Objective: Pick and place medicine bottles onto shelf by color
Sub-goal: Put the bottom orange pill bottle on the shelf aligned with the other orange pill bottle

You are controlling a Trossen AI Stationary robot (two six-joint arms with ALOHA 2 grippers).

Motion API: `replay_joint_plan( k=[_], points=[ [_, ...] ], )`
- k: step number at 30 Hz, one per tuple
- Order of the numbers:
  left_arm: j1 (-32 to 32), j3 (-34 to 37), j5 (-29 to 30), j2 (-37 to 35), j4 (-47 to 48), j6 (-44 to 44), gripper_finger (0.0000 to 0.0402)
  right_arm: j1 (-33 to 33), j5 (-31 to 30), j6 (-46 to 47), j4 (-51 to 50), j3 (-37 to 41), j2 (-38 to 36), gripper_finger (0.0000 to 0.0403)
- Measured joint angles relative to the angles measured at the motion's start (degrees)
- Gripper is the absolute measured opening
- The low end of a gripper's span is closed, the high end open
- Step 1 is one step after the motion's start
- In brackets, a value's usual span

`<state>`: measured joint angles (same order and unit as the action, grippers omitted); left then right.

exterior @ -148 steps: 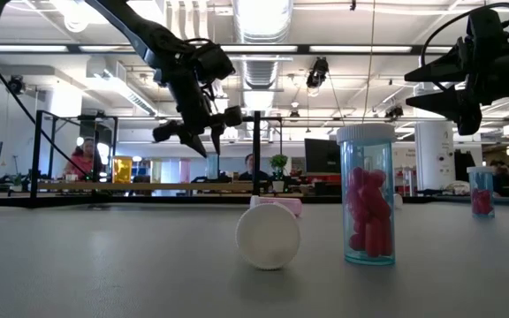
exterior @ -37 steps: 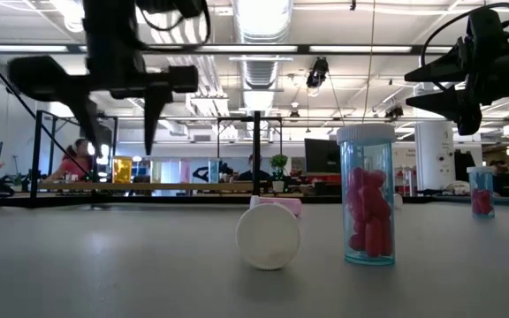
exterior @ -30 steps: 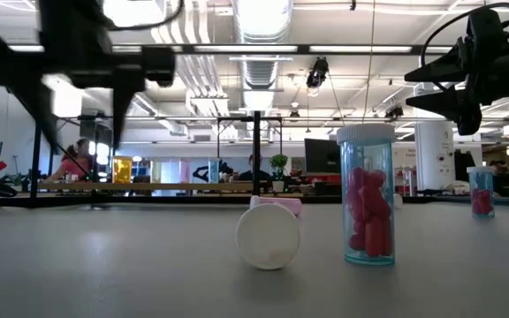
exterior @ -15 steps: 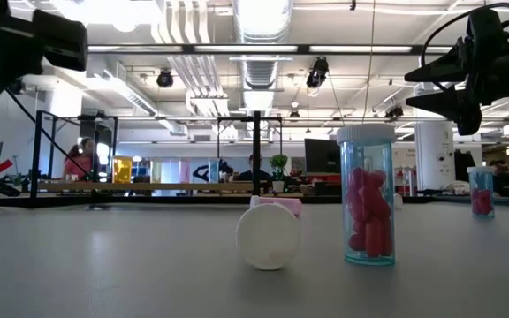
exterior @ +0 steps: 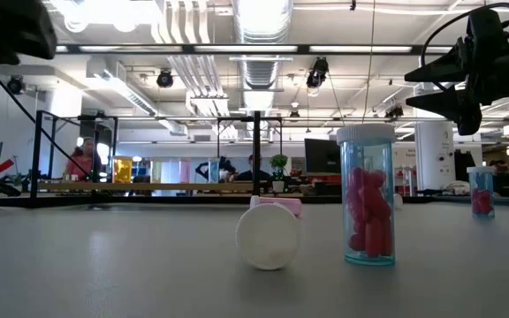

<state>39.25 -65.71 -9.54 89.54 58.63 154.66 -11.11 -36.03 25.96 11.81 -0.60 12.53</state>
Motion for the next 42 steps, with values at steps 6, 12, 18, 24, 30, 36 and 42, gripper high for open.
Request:
replay_joint_plan(
  k=[6,12,18,24,30,36,42],
  points=[
    [2.85,0.23,-1.5,0.3,-1.27,8.81,0.0356,0.01,0.0,0.01,0.0,0.0,0.0,0.0237],
    [4.45,2.9,2.63,0.3,-4.56,11.58,0.0357,0.0,0.0,0.01,0.0,0.0,0.0,0.0237],
    [4.45,6.59,2.69,0.3,-7.82,13.35,0.0357,0.01,0.0,0.0,-0.02,0.0,0.0,0.0237],
    [4.45,7.13,2.88,0.3,-7.71,14.55,0.035,0.01,0.0,0.01,-0.01,0.0,0.0,0.0237],
    [4.43,7.13,4.11,0.3,-8.49,14.48,0.029,0.02,0.0,0.02,0.0,0.0,0.0,0.0237],
    [4.43,7.15,4.11,0.3,-8.83,14.09,0.0219,0.0,0.0,0.0,-0.02,0.0,0.0,0.0237],
    [4.18,7.15,4.11,0.3,-8.96,14.05,0.0186,0.0,0.0,0.02,-0.01,0.0,0.0,0.0237]
  ],
)
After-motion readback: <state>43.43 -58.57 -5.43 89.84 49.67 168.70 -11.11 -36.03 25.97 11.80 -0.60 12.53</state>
